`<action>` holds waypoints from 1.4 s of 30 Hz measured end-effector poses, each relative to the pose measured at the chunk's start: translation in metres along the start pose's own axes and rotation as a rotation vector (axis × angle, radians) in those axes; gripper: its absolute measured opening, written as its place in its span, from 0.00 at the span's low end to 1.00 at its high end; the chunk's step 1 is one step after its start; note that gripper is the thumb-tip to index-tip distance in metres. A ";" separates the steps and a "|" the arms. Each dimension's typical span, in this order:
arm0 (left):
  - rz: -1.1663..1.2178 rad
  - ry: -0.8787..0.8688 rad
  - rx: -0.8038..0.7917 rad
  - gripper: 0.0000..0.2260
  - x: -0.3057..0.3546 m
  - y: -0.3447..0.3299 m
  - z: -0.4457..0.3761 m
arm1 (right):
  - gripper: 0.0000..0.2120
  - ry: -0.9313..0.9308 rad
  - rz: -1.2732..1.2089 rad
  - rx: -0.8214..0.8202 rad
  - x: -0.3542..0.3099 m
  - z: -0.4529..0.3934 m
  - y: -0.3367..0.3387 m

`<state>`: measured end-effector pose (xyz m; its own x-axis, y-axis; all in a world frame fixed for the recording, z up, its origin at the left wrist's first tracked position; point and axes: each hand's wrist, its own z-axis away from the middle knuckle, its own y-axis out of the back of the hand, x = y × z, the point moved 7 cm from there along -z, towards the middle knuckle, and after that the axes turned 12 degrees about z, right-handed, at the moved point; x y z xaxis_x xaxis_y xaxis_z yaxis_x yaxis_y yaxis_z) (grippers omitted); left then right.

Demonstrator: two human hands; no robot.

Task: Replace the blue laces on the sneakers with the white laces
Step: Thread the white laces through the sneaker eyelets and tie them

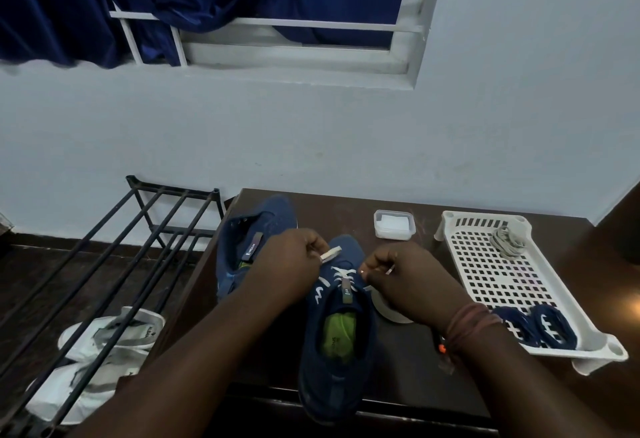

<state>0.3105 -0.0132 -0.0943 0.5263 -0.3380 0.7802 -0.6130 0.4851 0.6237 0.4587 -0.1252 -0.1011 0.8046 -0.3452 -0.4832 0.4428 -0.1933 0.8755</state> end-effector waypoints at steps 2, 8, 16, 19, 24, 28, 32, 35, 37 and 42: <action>-0.050 -0.001 0.014 0.08 -0.004 -0.001 0.001 | 0.08 0.004 0.025 0.006 -0.002 0.000 0.000; -0.236 -0.096 0.156 0.11 0.008 -0.004 0.010 | 0.04 -0.007 0.049 -0.056 -0.005 0.004 -0.005; -0.241 0.096 -0.087 0.20 0.000 -0.034 0.015 | 0.06 0.000 0.183 -0.021 -0.009 0.010 -0.005; -0.150 0.183 -0.183 0.20 -0.003 -0.039 0.012 | 0.06 0.017 0.212 -0.017 -0.010 0.009 -0.008; 0.431 0.388 -0.095 0.08 -0.015 -0.038 0.021 | 0.06 0.008 0.240 0.023 -0.015 0.011 -0.017; 0.684 0.492 -0.063 0.05 -0.013 -0.041 0.033 | 0.07 0.016 0.248 0.009 -0.018 0.010 -0.018; 0.486 0.398 -0.140 0.09 -0.017 -0.039 0.023 | 0.09 -0.069 0.223 0.018 -0.010 0.009 -0.025; 0.357 0.292 -0.188 0.06 -0.019 -0.041 0.018 | 0.08 -0.167 0.185 0.020 -0.005 0.008 -0.033; 0.321 0.240 -0.179 0.06 -0.019 -0.040 0.017 | 0.08 -0.207 0.143 0.021 -0.002 0.008 -0.036; 0.326 0.243 -0.221 0.06 -0.019 -0.040 0.012 | 0.05 -0.314 -0.177 0.039 0.011 0.008 -0.039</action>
<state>0.3177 -0.0360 -0.1334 0.4662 0.0465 0.8835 -0.6429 0.7038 0.3022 0.4470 -0.1287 -0.1407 0.5537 -0.5671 -0.6097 0.5440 -0.3080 0.7805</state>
